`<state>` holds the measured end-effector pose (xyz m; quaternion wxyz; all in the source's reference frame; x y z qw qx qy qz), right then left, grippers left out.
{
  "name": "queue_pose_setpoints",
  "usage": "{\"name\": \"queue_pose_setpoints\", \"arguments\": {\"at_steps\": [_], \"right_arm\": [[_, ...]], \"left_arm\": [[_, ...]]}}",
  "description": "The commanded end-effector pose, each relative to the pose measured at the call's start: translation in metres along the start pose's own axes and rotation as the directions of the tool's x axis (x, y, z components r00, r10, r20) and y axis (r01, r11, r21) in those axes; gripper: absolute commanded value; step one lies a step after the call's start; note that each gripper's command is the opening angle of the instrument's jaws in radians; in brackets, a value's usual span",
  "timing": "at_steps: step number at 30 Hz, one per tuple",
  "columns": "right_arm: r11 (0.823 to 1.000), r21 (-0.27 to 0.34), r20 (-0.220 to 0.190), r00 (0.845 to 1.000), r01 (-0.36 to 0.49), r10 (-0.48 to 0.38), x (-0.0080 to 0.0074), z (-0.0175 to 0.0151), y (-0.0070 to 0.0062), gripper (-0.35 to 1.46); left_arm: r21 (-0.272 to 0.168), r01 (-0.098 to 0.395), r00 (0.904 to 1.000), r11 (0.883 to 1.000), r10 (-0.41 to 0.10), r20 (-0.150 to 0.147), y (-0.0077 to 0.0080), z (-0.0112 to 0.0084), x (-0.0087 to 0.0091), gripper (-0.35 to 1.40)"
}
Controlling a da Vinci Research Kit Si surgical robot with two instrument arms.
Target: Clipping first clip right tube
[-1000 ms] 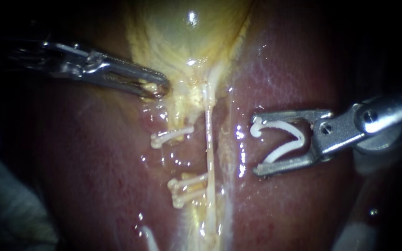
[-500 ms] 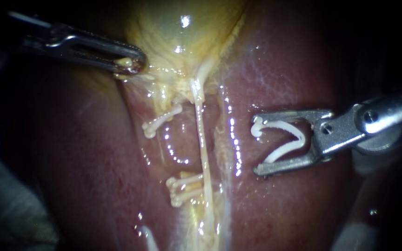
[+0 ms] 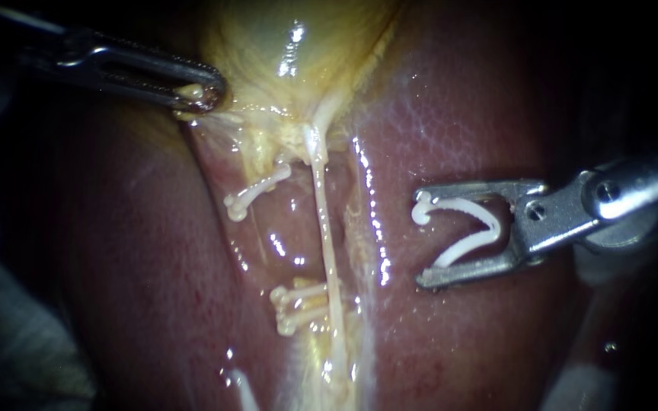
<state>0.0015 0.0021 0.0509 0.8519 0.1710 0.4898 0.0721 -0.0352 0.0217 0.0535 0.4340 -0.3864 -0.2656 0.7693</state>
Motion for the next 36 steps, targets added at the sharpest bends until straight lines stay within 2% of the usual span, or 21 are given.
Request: {"name": "queue_pose_setpoints", "arguments": {"at_steps": [1,5,9,11,15,19,20,21,24,27,30,33,36], "right_arm": [[1.000,0.010,-0.002,1.000,0.001,-0.001,-0.0001,0.0002,0.0000,0.50],[1.000,0.030,-0.006,1.000,0.003,-0.002,-0.0002,0.0008,0.0000,0.50],[0.995,0.072,-0.014,0.998,-0.064,0.065,-0.0005,0.0017,0.0002,0.49],[0.987,0.118,-0.017,0.993,-0.111,0.114,-0.0008,0.0023,0.0002,0.48],[0.971,0.151,-0.030,0.981,-0.185,0.192,-0.0016,0.0035,-0.0001,0.48],[0.942,0.191,-0.069,0.954,-0.276,0.293,-0.0023,0.0047,0.0002,0.48],[0.930,0.205,-0.080,0.941,-0.306,0.328,-0.0025,0.0051,0.0004,0.48],[0.924,0.212,-0.083,0.936,-0.319,0.342,-0.0026,0.0052,0.0005,0.48],[0.894,0.239,-0.102,0.906,-0.379,0.412,-0.0032,0.0059,0.0009,0.48],[0.874,0.246,-0.095,0.887,-0.419,0.452,-0.0043,0.0067,0.0011,0.48],[0.861,0.252,-0.088,0.876,-0.441,0.474,-0.0058,0.0076,0.0012,0.48],[0.857,0.249,-0.085,0.872,-0.450,0.482,-0.0073,0.0084,0.0015,0.48],[0.845,0.249,-0.080,0.859,-0.474,0.505,-0.0088,0.0093,0.0021,0.48]], "left_arm": [[0.000,0.000,1.0000,1.000,0.000,0.000,0.0000,0.0000,0.0000,-0.35],[0.000,0.000,1.0000,1.000,0.000,0.000,0.0000,0.0000,0.0000,-0.35],[0.000,0.000,1.0000,1.000,0.000,0.000,0.0000,0.0000,0.0000,-0.35],[0.000,0.000,1.0000,1.000,0.000,0.000,0.0000,0.0000,0.0000,-0.35],[0.000,0.000,1.0000,1.000,0.000,0.000,0.0000,0.0000,0.0000,-0.35],[0.000,0.000,1.0000,1.000,0.000,0.000,0.0000,0.0000,0.0000,-0.35],[0.000,0.000,1.0000,1.000,0.000,0.000,0.0000,0.0000,0.0000,-0.35],[0.000,0.000,1.0000,1.000,0.000,0.000,0.0000,0.0000,0.0000,-0.35],[0.000,0.000,1.0000,1.000,0.000,0.000,0.0001,0.0000,0.0000,-0.35],[0.001,0.000,1.0000,1.000,0.000,0.000,0.0001,0.0000,0.0000,-0.35],[0.001,0.000,1.0000,1.000,0.000,0.000,0.0001,0.0000,-0.0001,-0.35],[0.001,0.001,1.0000,1.000,-0.001,0.000,0.0002,0.0000,-0.0001,-0.35],[0.001,0.001,1.0000,1.000,-0.001,0.000,0.0002,-0.0001,-0.0001,-0.35]]}}
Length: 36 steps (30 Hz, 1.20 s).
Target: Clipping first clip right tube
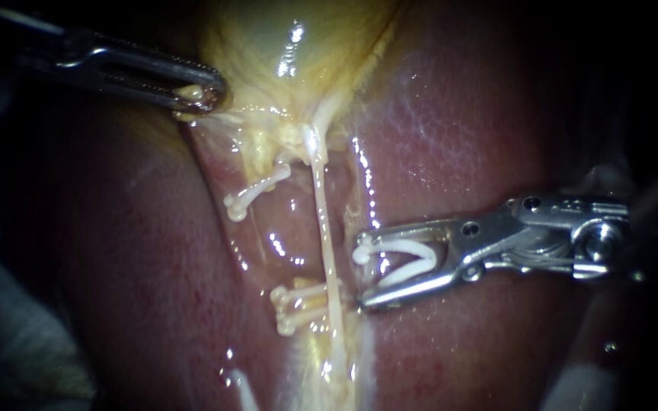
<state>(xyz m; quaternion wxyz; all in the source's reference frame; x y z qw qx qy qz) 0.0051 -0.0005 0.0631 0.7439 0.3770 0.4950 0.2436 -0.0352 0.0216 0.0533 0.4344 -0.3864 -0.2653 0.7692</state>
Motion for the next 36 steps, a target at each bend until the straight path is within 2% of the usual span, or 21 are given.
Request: {"name": "queue_pose_setpoints", "arguments": {"at_steps": [1,6,13,24,29,36], "right_arm": [[1.000,-0.001,0.001,1.000,-0.007,0.007,-0.0003,0.0001,0.0004,0.48],[1.000,-0.006,0.000,1.000,-0.025,0.025,-0.0020,0.0006,0.0023,0.48],[0.999,-0.009,-0.001,0.999,-0.035,0.035,-0.0029,0.0011,0.0036,0.48],[0.998,0.030,0.014,0.999,-0.048,0.047,-0.0026,0.0029,0.0038,0.48],[0.995,0.080,0.002,0.998,-0.055,0.055,-0.0023,0.0038,0.0038,0.48],[0.993,0.100,-0.023,0.998,-0.064,0.066,-0.0017,0.0054,0.0036,0.48]], "left_arm": [[0.000,0.000,1.0000,1.000,0.000,0.000,0.0000,0.0000,0.0000,-0.35],[0.000,0.000,1.0000,1.000,0.000,0.000,0.0000,0.0000,0.0000,-0.35],[0.000,0.000,1.0000,1.000,0.000,0.000,0.0000,0.0000,0.0000,-0.35],[0.000,0.000,1.0000,1.000,0.000,0.000,0.0000,0.0000,0.0000,-0.35],[0.000,0.000,1.0000,1.000,0.000,0.000,0.0000,0.0000,0.0000,-0.35],[0.000,0.000,1.0000,1.000,0.000,0.000,0.0000,0.0000,0.0000,-0.35]]}}
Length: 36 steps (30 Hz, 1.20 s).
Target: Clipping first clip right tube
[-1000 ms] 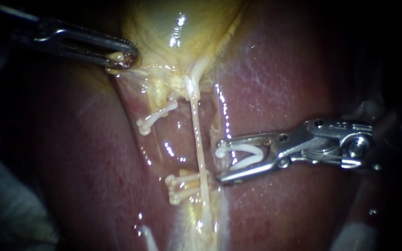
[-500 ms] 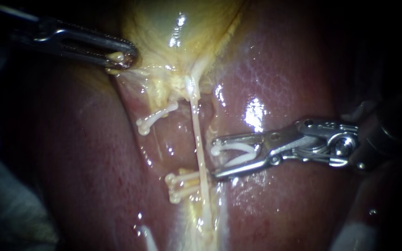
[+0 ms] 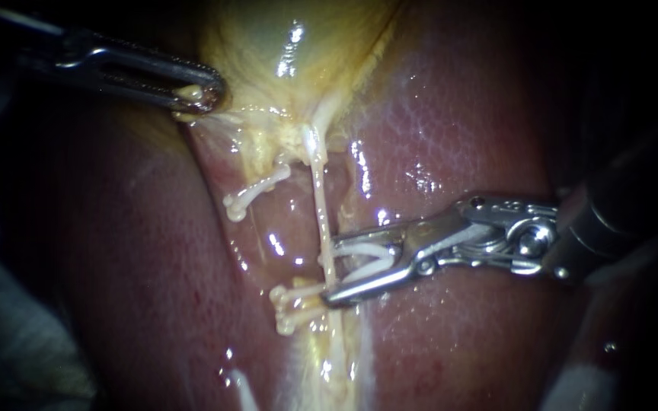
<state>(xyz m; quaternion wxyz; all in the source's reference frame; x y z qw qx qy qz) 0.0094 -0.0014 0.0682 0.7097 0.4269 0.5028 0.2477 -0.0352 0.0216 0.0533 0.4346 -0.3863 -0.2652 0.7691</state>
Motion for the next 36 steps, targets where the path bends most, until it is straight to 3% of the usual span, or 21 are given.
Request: {"name": "queue_pose_setpoints", "arguments": {"at_steps": [1,8,17,25,36], "right_arm": [[1.000,0.000,-0.005,1.000,0.002,-0.002,0.0001,0.0002,0.0000,0.48],[1.000,0.021,-0.039,0.999,-0.012,0.012,0.0003,0.0011,-0.0006,0.48],[0.994,0.107,-0.084,0.996,-0.027,0.037,0.0004,0.0025,-0.0032,0.46],[0.987,0.157,-0.078,0.996,-0.026,0.038,0.0009,0.0027,-0.0053,0.44],[0.986,0.163,-0.084,0.996,-0.030,0.044,0.0018,0.0023,-0.0052,0.36]], "left_arm": [[0.000,0.000,1.0000,1.000,0.000,0.000,0.0000,0.0000,0.0000,-0.35],[0.000,0.000,1.0000,1.000,0.000,0.000,0.0001,0.0000,0.0000,-0.35],[0.000,0.000,1.0000,1.000,0.000,0.000,0.0001,0.0000,0.0000,-0.35],[0.000,0.000,1.0000,1.000,0.000,0.000,0.0000,-0.0001,0.0000,-0.35],[0.000,0.000,1.0000,1.000,0.000,0.000,0.0001,0.0000,0.0000,-0.35]]}}
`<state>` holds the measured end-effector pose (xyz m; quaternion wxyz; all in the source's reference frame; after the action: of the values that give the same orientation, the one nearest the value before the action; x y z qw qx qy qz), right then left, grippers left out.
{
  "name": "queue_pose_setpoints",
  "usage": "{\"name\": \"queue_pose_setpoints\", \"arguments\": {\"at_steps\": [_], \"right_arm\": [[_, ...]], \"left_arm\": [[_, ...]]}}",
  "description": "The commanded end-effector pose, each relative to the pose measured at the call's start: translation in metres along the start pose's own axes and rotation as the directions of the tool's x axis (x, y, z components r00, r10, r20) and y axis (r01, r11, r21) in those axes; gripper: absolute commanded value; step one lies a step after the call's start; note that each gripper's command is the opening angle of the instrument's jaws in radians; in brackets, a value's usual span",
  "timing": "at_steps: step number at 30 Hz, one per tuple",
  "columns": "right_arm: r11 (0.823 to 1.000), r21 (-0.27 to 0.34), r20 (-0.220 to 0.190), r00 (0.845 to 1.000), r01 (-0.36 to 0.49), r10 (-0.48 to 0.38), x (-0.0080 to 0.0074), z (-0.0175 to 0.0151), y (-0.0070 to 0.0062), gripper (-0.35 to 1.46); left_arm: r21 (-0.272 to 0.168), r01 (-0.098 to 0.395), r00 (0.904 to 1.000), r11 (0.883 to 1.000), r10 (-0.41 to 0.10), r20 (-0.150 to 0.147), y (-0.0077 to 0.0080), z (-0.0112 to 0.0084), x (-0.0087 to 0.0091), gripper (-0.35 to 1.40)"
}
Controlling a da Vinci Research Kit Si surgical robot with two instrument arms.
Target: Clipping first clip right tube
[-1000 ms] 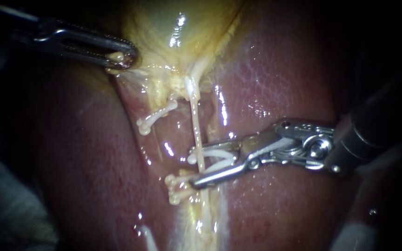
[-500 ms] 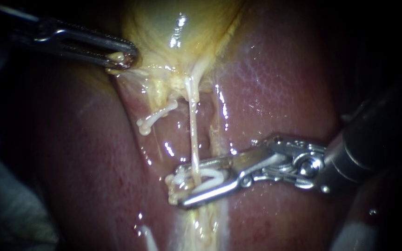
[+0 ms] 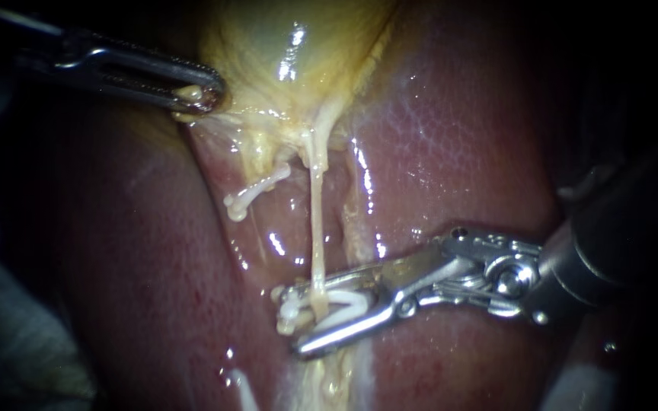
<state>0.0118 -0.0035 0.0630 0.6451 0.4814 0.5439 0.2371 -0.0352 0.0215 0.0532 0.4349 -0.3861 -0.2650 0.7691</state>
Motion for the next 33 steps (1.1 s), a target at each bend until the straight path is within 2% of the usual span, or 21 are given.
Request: {"name": "queue_pose_setpoints", "arguments": {"at_steps": [1,26,33], "right_arm": [[1.000,-0.001,0.000,1.000,-0.001,0.001,0.0001,-0.0001,0.0000,0.35],[0.999,0.002,-0.004,0.999,-0.050,0.050,0.0004,-0.0002,-0.0002,-0.06],[0.998,0.003,-0.003,0.998,-0.055,0.055,0.0003,-0.0001,-0.0003,-0.27]], "left_arm": [[0.000,0.000,1.0000,1.000,0.000,0.000,0.0000,0.0000,0.0000,-0.35],[0.000,0.000,1.0000,1.000,0.000,0.000,0.0000,0.0000,0.0000,-0.35],[0.000,0.000,1.0000,1.000,0.000,0.000,0.0000,0.0000,0.0000,-0.35]]}}
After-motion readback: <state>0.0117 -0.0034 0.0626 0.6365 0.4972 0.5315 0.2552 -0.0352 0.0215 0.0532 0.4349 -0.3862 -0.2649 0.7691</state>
